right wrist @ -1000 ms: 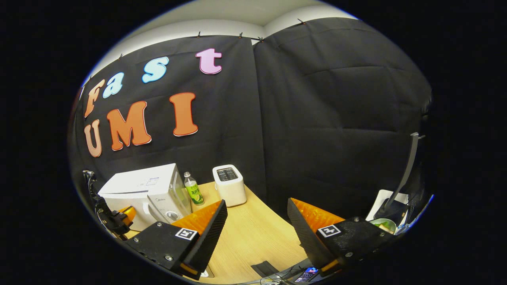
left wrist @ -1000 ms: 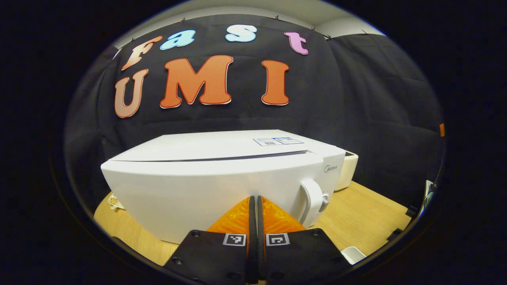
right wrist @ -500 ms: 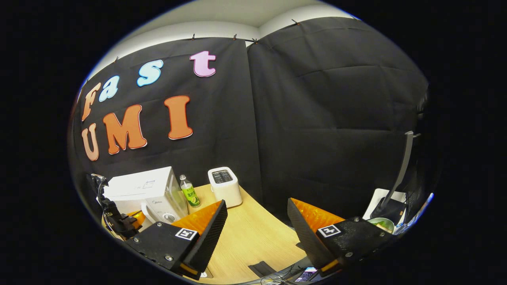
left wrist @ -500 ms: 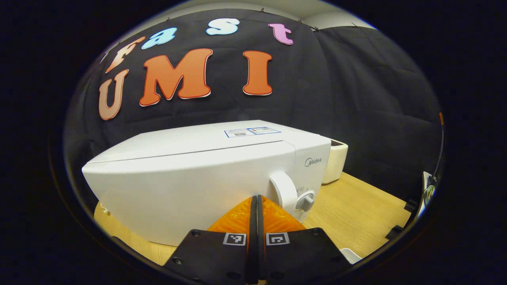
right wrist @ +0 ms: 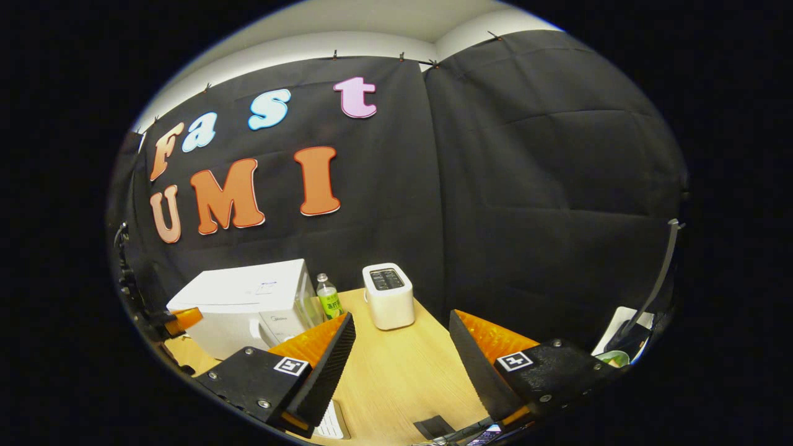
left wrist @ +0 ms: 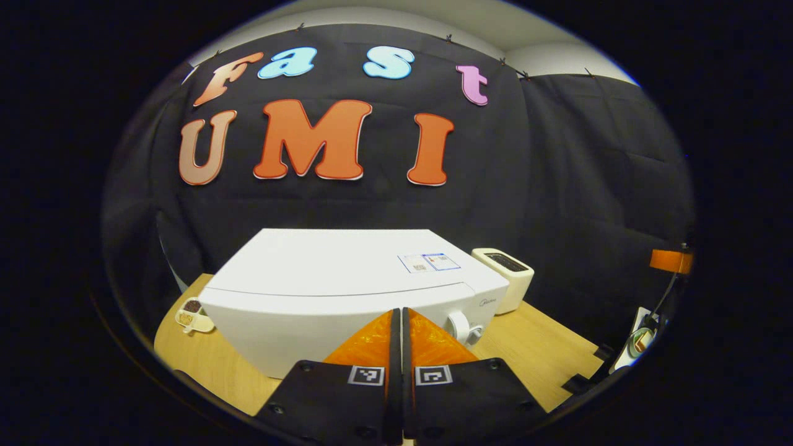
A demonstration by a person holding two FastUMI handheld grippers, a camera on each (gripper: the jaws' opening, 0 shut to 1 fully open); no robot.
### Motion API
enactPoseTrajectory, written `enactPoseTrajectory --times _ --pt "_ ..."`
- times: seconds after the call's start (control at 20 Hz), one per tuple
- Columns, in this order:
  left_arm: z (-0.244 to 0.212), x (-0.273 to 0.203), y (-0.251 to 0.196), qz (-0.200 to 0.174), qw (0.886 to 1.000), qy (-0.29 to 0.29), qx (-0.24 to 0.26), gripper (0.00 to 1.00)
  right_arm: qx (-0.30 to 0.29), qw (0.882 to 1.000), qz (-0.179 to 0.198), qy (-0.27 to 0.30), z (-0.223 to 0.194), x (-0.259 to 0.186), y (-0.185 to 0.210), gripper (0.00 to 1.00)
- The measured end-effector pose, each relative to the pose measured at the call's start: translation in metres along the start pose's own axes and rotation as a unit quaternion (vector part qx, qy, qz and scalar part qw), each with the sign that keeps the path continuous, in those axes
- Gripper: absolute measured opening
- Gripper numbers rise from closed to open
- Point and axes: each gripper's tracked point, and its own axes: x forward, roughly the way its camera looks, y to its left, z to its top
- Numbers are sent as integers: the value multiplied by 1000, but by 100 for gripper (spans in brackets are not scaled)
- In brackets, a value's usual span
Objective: Open the microwave oven with the left hand, put the food in, and close the microwave oven.
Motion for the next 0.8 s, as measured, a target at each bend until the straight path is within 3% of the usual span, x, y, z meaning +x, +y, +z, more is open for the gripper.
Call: enactPoseTrajectory --times 0.2,0.45,0.5,0.55,0.6,0.75,0.8 --pt "55 -54 45 46 998 -34 5 5 -6 999 39 -9 15 12 30 95" --pt "100 -126 97 107 992 -52 -28 2 -15 996 84 -31 41 20 71 95" --pt "109 -140 108 120 991 -55 -30 5 -19 995 94 -34 45 21 78 100" --pt "111 -152 115 129 990 -57 -29 5 -22 994 102 -36 47 22 85 95" --pt "115 -168 124 143 988 -56 -26 21 -26 993 108 -35 50 22 91 95" --pt "128 -201 148 174 982 -71 -30 23 -38 991 123 -37 56 21 104 95" --pt "132 -210 152 180 980 -74 -34 39 -41 990 127 -40 59 20 108 95"
